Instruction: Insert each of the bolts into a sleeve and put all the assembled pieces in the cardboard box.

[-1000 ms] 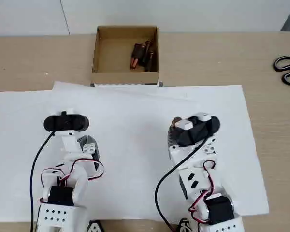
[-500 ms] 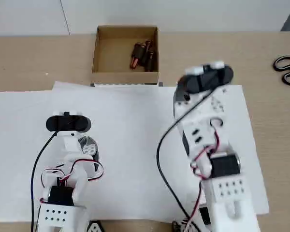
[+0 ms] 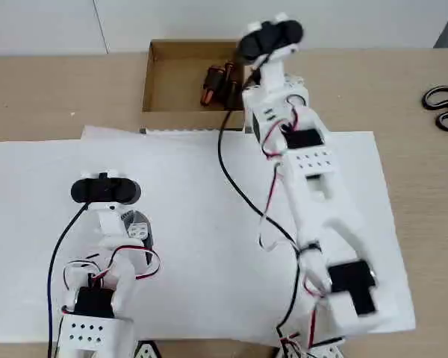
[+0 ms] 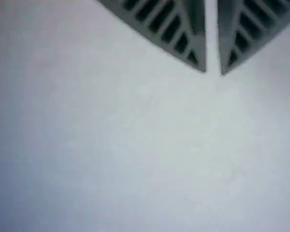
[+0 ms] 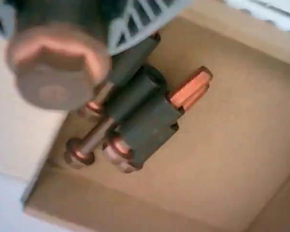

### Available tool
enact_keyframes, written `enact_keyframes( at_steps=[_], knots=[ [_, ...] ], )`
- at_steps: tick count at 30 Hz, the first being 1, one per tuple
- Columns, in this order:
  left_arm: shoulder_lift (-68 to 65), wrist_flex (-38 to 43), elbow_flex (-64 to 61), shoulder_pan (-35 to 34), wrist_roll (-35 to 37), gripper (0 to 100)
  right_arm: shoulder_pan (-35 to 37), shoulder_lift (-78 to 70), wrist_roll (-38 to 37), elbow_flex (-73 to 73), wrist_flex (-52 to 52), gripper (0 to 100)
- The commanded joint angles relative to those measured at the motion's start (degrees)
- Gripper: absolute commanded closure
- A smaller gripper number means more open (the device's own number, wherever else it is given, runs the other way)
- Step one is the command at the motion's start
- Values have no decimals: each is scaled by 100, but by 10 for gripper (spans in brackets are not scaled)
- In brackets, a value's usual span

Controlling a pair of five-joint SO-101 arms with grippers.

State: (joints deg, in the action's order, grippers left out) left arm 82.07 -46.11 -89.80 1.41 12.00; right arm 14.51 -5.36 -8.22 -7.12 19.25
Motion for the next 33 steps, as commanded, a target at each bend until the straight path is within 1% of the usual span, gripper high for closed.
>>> enact_keyframes(
  at_steps=[1, 4, 7, 17, 20, 21, 25, 26, 33],
  knots=[
    [62, -18, 40, 26, -9, 994, 154, -989, -659, 1530, -207, 995],
    [62, -18, 40, 26, -9, 994, 224, -1763, -1055, 2470, -198, 995],
    [62, -18, 40, 26, -9, 994, 321, -2369, -1266, 3253, -198, 995],
    [62, -18, 40, 26, -9, 994, 462, -3820, -2382, 4835, -198, 994],
    [62, -18, 40, 26, -9, 994, 497, -4013, -2708, 5029, -163, 974],
    [62, -18, 40, 26, -9, 994, 505, -4031, -2778, 5029, -163, 946],
    [62, -18, 40, 26, -9, 994, 549, -4066, -2804, 5029, -163, 772],
    [62, -18, 40, 26, -9, 994, 558, -4066, -2804, 5029, -163, 751],
    [62, -26, 40, 26, -9, 994, 567, -4031, -2804, 5046, -163, 812]
  ],
)
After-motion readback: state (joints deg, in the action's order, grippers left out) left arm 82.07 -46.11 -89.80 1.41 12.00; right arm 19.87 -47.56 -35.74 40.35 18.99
